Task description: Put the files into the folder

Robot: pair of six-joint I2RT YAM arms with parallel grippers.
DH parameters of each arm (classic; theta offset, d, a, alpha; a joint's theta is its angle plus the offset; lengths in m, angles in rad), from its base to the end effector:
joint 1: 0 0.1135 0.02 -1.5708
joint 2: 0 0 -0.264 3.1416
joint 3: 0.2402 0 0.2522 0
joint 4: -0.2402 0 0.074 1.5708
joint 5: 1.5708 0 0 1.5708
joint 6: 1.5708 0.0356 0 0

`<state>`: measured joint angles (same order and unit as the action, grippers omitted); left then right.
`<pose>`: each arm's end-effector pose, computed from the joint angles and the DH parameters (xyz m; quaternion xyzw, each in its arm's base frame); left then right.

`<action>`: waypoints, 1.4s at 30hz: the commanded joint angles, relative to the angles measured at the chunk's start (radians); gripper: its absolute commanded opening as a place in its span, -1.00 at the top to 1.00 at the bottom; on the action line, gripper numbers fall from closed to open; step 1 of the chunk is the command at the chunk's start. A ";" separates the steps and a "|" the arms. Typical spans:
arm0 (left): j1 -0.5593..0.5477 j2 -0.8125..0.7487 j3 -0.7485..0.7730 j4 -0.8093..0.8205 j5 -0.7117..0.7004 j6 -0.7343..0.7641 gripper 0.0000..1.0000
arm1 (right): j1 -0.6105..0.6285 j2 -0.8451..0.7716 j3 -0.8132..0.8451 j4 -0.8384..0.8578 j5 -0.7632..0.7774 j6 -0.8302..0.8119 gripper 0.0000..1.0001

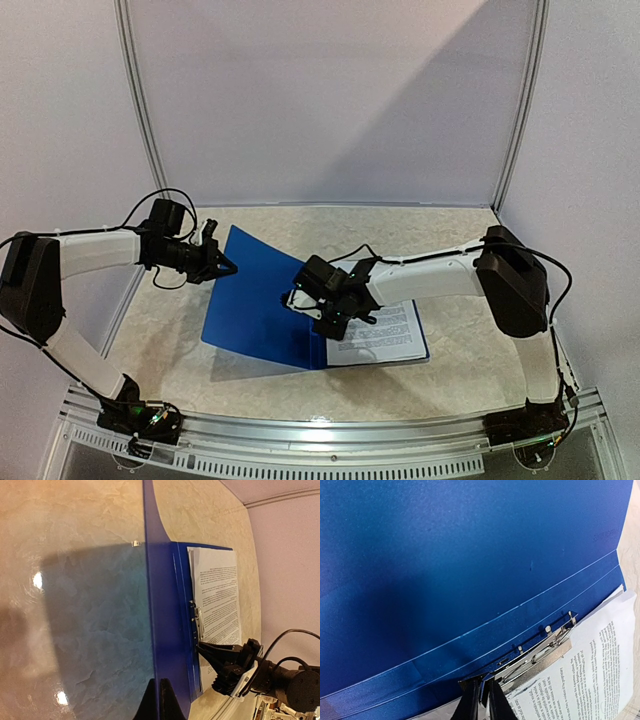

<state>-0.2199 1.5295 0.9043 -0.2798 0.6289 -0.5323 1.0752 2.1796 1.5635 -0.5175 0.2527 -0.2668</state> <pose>0.2944 -0.0873 0.2017 -0.0400 0.9035 -0.3860 0.1817 0.2225 0.3929 0.1392 -0.5807 0.7755 -0.0285 0.2462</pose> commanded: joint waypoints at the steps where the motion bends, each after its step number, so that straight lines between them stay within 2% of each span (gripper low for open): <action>1: -0.037 -0.005 -0.007 -0.071 0.049 0.013 1.00 | 0.015 0.023 -0.029 -0.014 -0.089 0.002 0.80; 13: -0.038 -0.006 -0.005 -0.071 0.048 0.013 1.00 | 0.015 -0.065 -0.065 -0.037 -0.101 -0.056 0.72; 25: -0.036 -0.007 -0.005 -0.073 0.045 0.018 1.00 | 0.015 -0.085 -0.114 -0.027 -0.131 -0.068 0.77; 42: -0.034 -0.015 0.004 -0.079 0.055 0.016 1.00 | -0.006 -0.226 -0.187 0.036 -0.282 -0.152 0.27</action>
<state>-0.2443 1.5299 0.9039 -0.3588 0.6876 -0.5247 1.0729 2.0140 1.3979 -0.4976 0.0486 -0.3946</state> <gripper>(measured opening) 0.022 0.343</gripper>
